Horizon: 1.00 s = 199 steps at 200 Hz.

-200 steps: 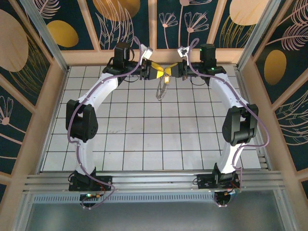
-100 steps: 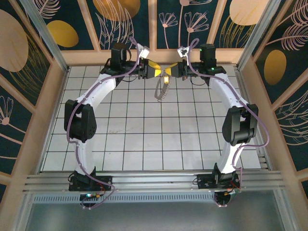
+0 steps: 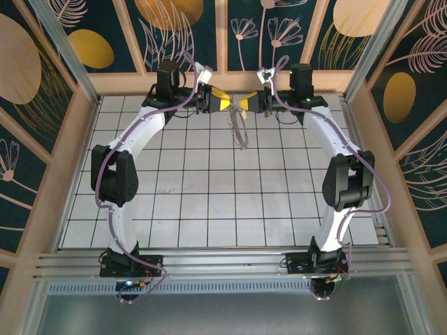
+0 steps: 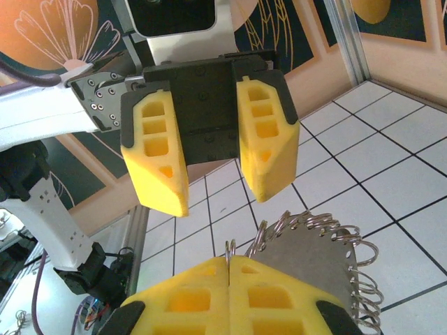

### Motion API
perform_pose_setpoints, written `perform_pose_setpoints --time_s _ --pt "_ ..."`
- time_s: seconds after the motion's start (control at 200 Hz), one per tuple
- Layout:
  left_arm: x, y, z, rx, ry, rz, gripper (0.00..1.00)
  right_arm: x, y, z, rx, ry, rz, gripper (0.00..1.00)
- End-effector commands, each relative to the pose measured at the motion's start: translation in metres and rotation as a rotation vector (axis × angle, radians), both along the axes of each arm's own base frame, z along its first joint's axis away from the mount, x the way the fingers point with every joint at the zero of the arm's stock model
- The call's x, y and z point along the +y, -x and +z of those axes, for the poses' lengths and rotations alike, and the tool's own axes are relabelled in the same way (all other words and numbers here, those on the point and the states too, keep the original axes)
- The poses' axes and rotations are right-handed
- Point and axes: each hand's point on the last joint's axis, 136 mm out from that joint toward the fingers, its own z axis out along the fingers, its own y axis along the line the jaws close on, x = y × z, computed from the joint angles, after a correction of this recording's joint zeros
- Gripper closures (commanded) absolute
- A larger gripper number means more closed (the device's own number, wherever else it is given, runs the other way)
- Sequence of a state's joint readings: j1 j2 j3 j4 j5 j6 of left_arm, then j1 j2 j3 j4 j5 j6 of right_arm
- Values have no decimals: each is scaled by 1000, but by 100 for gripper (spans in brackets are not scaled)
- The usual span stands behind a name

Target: Put the keys on the keyring

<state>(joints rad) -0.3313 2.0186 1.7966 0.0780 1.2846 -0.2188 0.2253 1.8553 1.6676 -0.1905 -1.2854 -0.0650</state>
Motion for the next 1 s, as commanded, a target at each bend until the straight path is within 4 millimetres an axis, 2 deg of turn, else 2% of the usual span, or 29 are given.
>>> perform_pose_setpoints --time_s 0.0,0.335,0.58,0.991 --pt "-6 12 13 -30 23 -69 63 6 8 23 -66 -39 57 100" --pt "-14 18 13 -26 21 -92 64 9 9 26 -75 -41 63 100" --pt "-14 15 10 -31 13 -74 64 9 10 26 -76 -39 64 100" --pt "-15 10 -8 -8 -17 -56 58 10 9 26 -76 -38 61 100"
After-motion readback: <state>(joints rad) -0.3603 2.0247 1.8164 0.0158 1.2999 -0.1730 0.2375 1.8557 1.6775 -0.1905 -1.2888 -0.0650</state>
